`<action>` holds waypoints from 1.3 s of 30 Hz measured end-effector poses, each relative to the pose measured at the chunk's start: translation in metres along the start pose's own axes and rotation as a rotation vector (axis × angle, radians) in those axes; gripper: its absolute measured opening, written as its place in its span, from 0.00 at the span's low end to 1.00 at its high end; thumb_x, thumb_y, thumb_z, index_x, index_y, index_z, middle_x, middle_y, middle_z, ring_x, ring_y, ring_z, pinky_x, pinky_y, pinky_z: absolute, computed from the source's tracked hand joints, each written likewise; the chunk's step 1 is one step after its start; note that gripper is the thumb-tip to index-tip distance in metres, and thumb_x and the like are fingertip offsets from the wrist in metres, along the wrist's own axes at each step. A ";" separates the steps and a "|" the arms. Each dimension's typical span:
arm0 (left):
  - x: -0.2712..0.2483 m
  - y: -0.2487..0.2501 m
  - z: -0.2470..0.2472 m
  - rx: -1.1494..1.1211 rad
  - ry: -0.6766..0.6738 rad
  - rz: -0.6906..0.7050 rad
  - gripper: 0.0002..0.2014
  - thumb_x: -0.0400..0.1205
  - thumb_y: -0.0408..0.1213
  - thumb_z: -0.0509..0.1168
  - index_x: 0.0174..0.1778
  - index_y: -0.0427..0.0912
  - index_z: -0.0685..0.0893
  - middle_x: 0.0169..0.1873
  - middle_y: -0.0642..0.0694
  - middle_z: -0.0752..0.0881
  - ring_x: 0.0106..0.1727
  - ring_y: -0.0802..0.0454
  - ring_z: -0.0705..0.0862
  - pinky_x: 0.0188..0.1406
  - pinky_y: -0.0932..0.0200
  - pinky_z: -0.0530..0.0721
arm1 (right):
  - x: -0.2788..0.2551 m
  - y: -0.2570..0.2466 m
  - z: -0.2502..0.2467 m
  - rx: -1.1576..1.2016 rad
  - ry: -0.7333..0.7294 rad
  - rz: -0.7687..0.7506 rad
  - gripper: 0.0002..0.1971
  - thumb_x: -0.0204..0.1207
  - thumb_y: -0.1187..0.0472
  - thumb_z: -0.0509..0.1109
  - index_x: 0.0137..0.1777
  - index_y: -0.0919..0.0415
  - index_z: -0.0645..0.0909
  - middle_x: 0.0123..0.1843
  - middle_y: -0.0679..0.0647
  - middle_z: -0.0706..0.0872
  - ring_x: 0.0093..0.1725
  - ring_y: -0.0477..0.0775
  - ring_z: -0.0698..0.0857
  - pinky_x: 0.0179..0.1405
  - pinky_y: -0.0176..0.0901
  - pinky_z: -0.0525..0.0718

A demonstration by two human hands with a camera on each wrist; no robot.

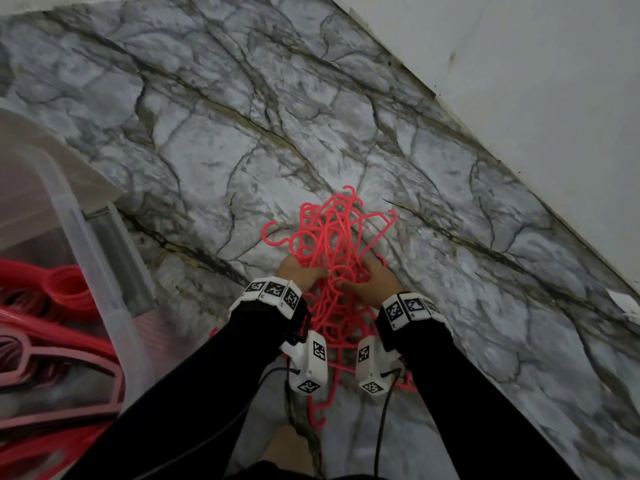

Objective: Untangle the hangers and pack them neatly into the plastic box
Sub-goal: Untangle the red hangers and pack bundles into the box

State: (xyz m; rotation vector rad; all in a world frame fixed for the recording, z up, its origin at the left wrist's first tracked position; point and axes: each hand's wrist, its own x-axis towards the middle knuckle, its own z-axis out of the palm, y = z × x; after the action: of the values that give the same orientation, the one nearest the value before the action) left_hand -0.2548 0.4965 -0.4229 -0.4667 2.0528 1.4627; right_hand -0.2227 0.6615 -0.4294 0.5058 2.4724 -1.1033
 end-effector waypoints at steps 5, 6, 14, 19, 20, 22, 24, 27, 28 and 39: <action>-0.003 -0.003 0.000 -0.071 -0.006 0.134 0.19 0.66 0.33 0.81 0.50 0.39 0.84 0.41 0.47 0.88 0.42 0.53 0.86 0.34 0.72 0.84 | 0.008 0.002 0.000 0.322 -0.030 0.115 0.37 0.61 0.62 0.84 0.69 0.66 0.73 0.63 0.60 0.84 0.57 0.56 0.85 0.61 0.52 0.83; -0.004 -0.004 -0.001 -0.064 -0.011 0.165 0.24 0.65 0.33 0.82 0.54 0.38 0.82 0.45 0.47 0.88 0.47 0.52 0.86 0.42 0.70 0.85 | 0.008 0.002 0.000 0.374 -0.020 0.126 0.37 0.60 0.64 0.84 0.69 0.67 0.73 0.63 0.63 0.84 0.59 0.59 0.85 0.63 0.57 0.82; 0.000 -0.010 -0.014 -0.034 0.050 0.195 0.27 0.69 0.35 0.80 0.61 0.32 0.79 0.51 0.39 0.88 0.49 0.45 0.87 0.49 0.56 0.85 | -0.001 0.025 -0.005 -0.098 -0.018 0.102 0.44 0.57 0.46 0.84 0.70 0.62 0.68 0.63 0.56 0.80 0.61 0.55 0.81 0.60 0.47 0.80; 0.003 -0.013 -0.021 -0.116 0.139 0.174 0.29 0.72 0.38 0.78 0.65 0.34 0.76 0.53 0.40 0.86 0.51 0.46 0.86 0.43 0.65 0.81 | -0.012 0.038 -0.010 -0.216 -0.263 0.168 0.42 0.49 0.30 0.80 0.56 0.58 0.76 0.51 0.52 0.85 0.50 0.51 0.83 0.49 0.43 0.81; 0.002 -0.013 -0.023 -0.118 0.164 0.159 0.30 0.72 0.40 0.78 0.66 0.34 0.75 0.55 0.39 0.85 0.52 0.46 0.85 0.48 0.60 0.80 | -0.014 0.037 -0.007 -0.185 -0.259 0.159 0.41 0.49 0.30 0.80 0.55 0.56 0.77 0.49 0.50 0.85 0.47 0.48 0.83 0.44 0.40 0.80; 0.000 -0.014 -0.025 -0.106 0.194 0.144 0.29 0.73 0.41 0.76 0.66 0.34 0.75 0.55 0.38 0.85 0.51 0.47 0.83 0.49 0.60 0.76 | -0.018 0.035 0.001 -0.160 -0.174 0.133 0.36 0.52 0.34 0.82 0.53 0.54 0.74 0.45 0.46 0.83 0.43 0.44 0.81 0.35 0.37 0.76; -0.004 -0.011 -0.024 -0.130 0.194 0.178 0.25 0.75 0.38 0.75 0.64 0.31 0.77 0.51 0.38 0.86 0.50 0.45 0.84 0.44 0.65 0.76 | -0.020 0.032 0.006 -0.147 -0.103 0.123 0.36 0.54 0.39 0.83 0.54 0.56 0.70 0.46 0.47 0.80 0.44 0.47 0.80 0.37 0.38 0.75; -0.012 -0.001 -0.023 -0.166 0.183 0.274 0.21 0.76 0.31 0.74 0.61 0.25 0.78 0.49 0.33 0.87 0.47 0.45 0.85 0.32 0.77 0.77 | -0.020 0.026 0.007 -0.032 -0.072 0.116 0.38 0.54 0.45 0.86 0.58 0.57 0.68 0.52 0.49 0.81 0.53 0.51 0.82 0.49 0.42 0.78; -0.016 0.004 -0.023 -0.158 0.178 0.306 0.21 0.76 0.30 0.74 0.62 0.25 0.78 0.52 0.32 0.86 0.47 0.47 0.84 0.35 0.78 0.77 | -0.021 0.025 0.006 -0.025 -0.064 0.105 0.37 0.54 0.45 0.86 0.57 0.56 0.70 0.51 0.47 0.81 0.52 0.50 0.82 0.49 0.40 0.77; -0.066 0.083 -0.057 -0.262 0.098 0.471 0.20 0.78 0.29 0.71 0.63 0.28 0.74 0.42 0.39 0.84 0.37 0.50 0.84 0.29 0.68 0.83 | -0.044 -0.044 -0.052 -0.048 0.018 -0.193 0.19 0.57 0.49 0.85 0.43 0.51 0.82 0.35 0.44 0.86 0.37 0.44 0.84 0.38 0.40 0.81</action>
State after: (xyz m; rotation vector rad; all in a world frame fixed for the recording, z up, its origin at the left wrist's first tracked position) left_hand -0.2655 0.4683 -0.3068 -0.1580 2.1517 2.0358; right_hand -0.2151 0.6664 -0.3487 0.2677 2.5998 -1.1120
